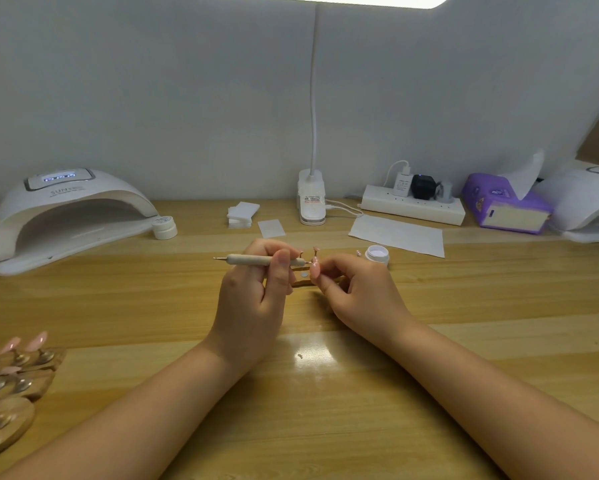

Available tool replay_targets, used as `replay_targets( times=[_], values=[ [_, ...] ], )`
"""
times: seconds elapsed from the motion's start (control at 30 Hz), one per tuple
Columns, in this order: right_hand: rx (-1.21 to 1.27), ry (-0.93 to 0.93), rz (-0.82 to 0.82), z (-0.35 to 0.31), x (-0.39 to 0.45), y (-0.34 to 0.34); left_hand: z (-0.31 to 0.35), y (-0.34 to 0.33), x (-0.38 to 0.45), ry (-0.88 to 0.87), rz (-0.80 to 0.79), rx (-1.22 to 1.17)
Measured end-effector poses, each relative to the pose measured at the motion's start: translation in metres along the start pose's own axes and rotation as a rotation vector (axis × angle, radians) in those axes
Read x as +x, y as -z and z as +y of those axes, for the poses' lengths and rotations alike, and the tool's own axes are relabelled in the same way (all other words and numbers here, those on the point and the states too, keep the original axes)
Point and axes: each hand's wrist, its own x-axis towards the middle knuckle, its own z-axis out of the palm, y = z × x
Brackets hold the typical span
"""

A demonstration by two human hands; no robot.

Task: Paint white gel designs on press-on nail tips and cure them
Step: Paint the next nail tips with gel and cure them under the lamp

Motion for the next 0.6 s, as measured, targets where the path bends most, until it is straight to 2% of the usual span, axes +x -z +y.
replay_targets(
  times=[0.6],
  values=[
    [-0.009, 0.016, 0.006, -0.0027, -0.0004, 0.0004, -0.0017, -0.0018, 0.0002, 0.032, -0.067, 0.053]
  ],
)
